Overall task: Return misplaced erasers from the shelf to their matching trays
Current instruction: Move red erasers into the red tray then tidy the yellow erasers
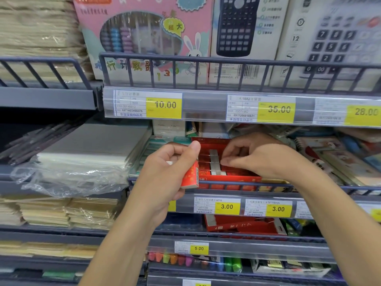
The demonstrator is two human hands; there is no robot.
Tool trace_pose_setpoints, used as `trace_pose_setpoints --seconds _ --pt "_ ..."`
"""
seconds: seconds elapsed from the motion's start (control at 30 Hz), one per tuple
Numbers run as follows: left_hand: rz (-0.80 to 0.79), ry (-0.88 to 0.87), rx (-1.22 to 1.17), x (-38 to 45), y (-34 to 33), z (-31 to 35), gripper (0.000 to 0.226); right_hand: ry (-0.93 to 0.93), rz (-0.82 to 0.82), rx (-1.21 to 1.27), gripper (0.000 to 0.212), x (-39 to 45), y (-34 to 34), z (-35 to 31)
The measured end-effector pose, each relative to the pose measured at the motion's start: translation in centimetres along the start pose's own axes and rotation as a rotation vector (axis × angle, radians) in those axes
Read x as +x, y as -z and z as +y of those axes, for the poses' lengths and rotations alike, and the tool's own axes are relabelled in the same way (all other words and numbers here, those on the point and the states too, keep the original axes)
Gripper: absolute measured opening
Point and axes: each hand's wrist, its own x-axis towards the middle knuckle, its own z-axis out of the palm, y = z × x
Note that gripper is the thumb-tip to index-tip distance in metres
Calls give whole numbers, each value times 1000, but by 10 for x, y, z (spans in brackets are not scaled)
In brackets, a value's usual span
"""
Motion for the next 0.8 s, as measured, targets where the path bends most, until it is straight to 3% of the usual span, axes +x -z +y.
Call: trace_pose_setpoints --seconds 0.13,0.23,0.37,0.47,0.53,0.63,0.8 --pt "16 -8 -19 1 -3 -2 60 -14 33 -175 11 -13 2 4" --pt "24 -14 -29 3 -5 -3 62 -13 -2 -134 3 -13 1 2" --pt "43 -17 -43 6 -8 -5 65 -31 5 -107 9 -13 2 -2" --pt "44 -17 -45 7 -9 -6 65 -23 127 -159 3 -19 5 -10" --pt "52 -18 -51 8 -11 -7 64 38 206 78 9 -26 2 -22" --pt "59 -37 -78 10 -14 -8 59 149 97 440 20 -33 -12 -43" --pt "32 -11 -74 7 -16 -5 69 248 -34 614 45 -31 -22 -51"
